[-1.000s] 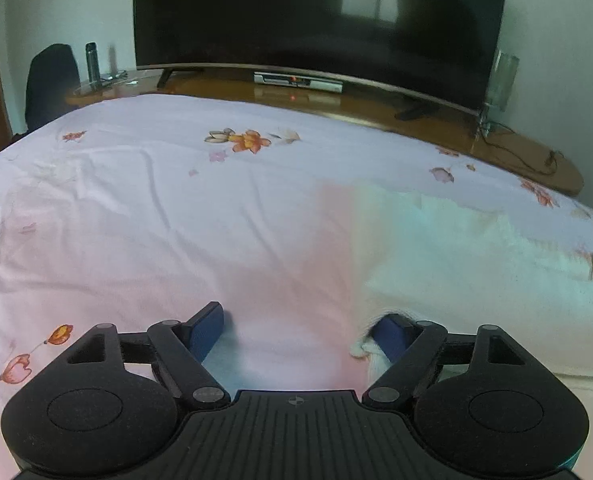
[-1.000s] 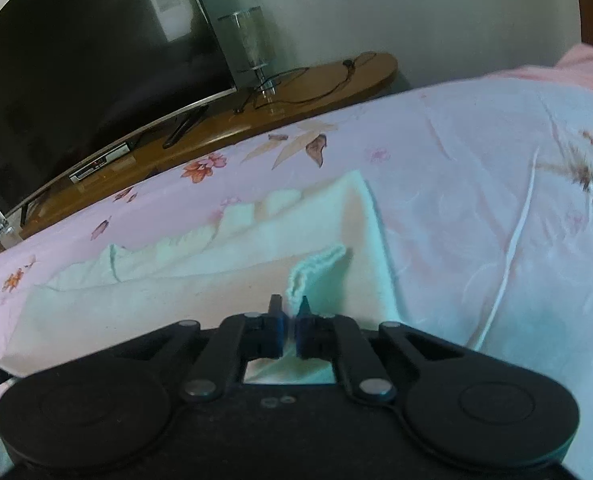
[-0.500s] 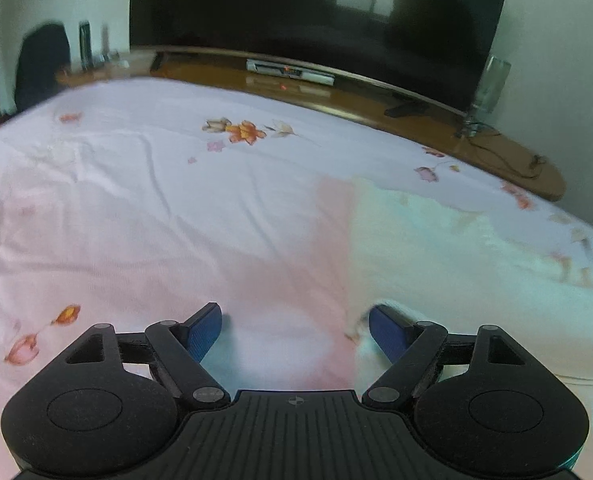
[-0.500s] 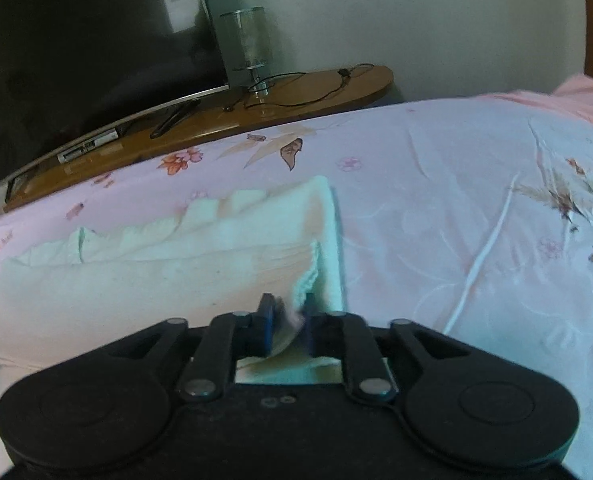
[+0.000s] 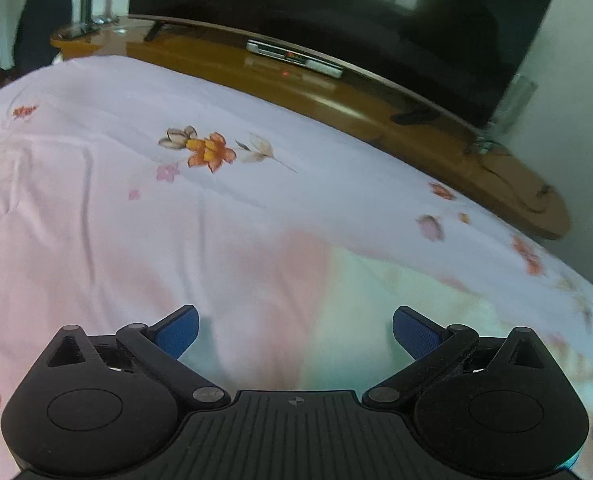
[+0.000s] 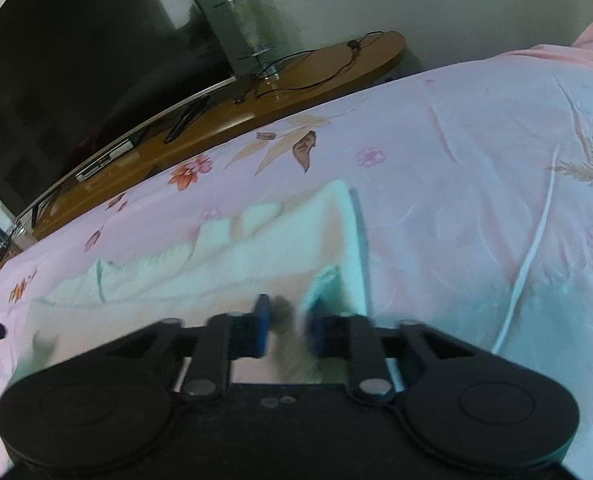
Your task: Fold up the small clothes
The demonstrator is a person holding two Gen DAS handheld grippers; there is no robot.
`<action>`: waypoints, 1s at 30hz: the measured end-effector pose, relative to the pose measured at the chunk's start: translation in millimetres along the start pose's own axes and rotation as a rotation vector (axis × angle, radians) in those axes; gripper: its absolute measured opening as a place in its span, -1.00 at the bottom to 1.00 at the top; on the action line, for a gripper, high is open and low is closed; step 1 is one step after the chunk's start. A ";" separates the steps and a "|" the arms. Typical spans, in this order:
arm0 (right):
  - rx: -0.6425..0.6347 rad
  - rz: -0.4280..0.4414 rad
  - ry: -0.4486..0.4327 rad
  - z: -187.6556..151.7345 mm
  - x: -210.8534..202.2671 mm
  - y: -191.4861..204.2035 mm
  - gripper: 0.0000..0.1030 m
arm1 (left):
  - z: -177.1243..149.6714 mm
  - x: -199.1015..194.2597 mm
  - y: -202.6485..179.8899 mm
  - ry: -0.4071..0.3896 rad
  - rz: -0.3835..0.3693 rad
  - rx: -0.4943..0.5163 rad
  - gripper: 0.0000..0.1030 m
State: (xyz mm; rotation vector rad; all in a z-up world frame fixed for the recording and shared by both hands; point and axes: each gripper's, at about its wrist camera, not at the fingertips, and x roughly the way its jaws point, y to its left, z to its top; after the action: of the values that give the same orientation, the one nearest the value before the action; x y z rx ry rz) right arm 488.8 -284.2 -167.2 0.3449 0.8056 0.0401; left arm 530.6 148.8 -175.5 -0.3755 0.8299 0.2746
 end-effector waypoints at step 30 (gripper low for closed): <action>-0.237 -0.074 -0.097 -20.8 -47.4 28.2 -0.63 | -43.9 -33.4 -9.5 -0.047 0.099 0.196 1.00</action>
State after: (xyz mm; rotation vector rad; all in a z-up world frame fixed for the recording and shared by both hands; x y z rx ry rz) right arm 443.6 -259.4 -138.5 0.0921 0.7082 0.0483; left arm 483.6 118.4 -175.2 -0.1448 0.8226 0.2901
